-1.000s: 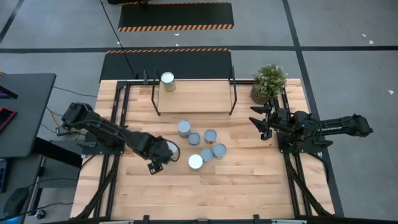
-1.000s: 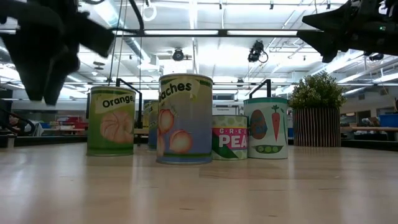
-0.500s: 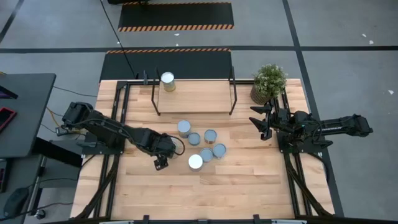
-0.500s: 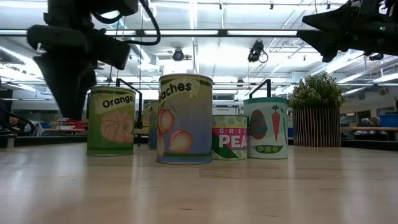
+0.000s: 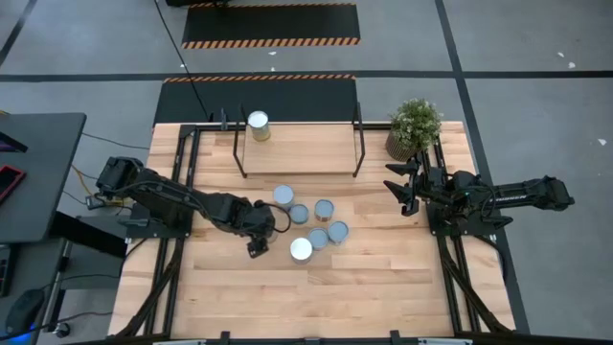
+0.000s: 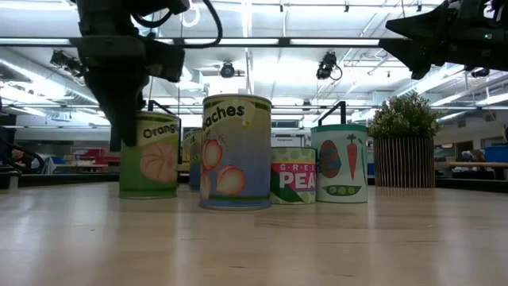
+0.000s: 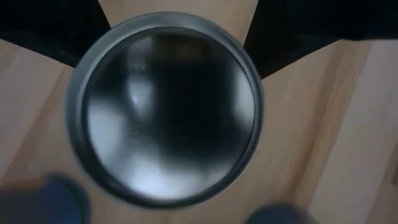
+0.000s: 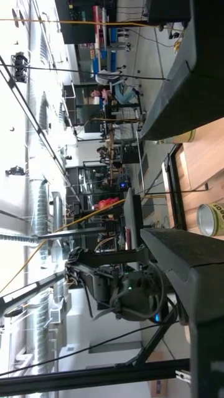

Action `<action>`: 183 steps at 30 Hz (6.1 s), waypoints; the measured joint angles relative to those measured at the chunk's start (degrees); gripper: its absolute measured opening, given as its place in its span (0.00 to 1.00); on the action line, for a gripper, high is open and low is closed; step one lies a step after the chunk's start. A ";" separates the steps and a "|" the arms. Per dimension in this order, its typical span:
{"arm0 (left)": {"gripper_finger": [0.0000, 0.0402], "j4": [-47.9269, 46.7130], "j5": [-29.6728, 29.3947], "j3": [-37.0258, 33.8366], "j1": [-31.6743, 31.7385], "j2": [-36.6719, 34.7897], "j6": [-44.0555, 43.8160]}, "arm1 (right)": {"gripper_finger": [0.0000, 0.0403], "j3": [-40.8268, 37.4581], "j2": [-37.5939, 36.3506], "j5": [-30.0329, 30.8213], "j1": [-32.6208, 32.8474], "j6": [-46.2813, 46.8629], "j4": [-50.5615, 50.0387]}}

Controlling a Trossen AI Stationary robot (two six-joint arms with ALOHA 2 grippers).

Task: Pick and place cans onto a shelf
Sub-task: Put the canned oranges on the shelf

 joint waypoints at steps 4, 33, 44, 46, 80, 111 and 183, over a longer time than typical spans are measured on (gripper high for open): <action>0.79 0.61 -0.74 0.00 0.00 0.00 -0.01 | 0.62 0.00 0.00 0.00 0.00 0.00 0.00; 0.79 -0.29 5.93 0.02 -0.39 -0.02 -0.58 | 0.62 0.00 0.00 0.02 0.00 -1.51 0.30; 0.79 -0.29 5.93 0.02 -0.39 -0.02 -0.53 | 0.62 0.00 0.00 0.02 0.00 -1.51 0.26; 0.79 -0.29 5.93 0.02 -0.39 -0.02 -0.55 | 0.62 0.00 0.00 0.02 0.00 -1.51 0.26; 0.79 2.29 6.55 0.02 -0.28 -0.02 -2.80 | 0.62 0.00 0.00 0.02 -0.01 -1.49 0.24; 0.99 -2.14 5.05 0.07 -0.75 -0.04 -9.78 | 0.62 0.00 0.00 0.02 -0.01 -1.49 0.24; 0.96 9.23 -8.34 0.03 -0.17 0.76 -5.48 | 0.62 -0.02 0.48 0.00 -0.02 1.05 2.27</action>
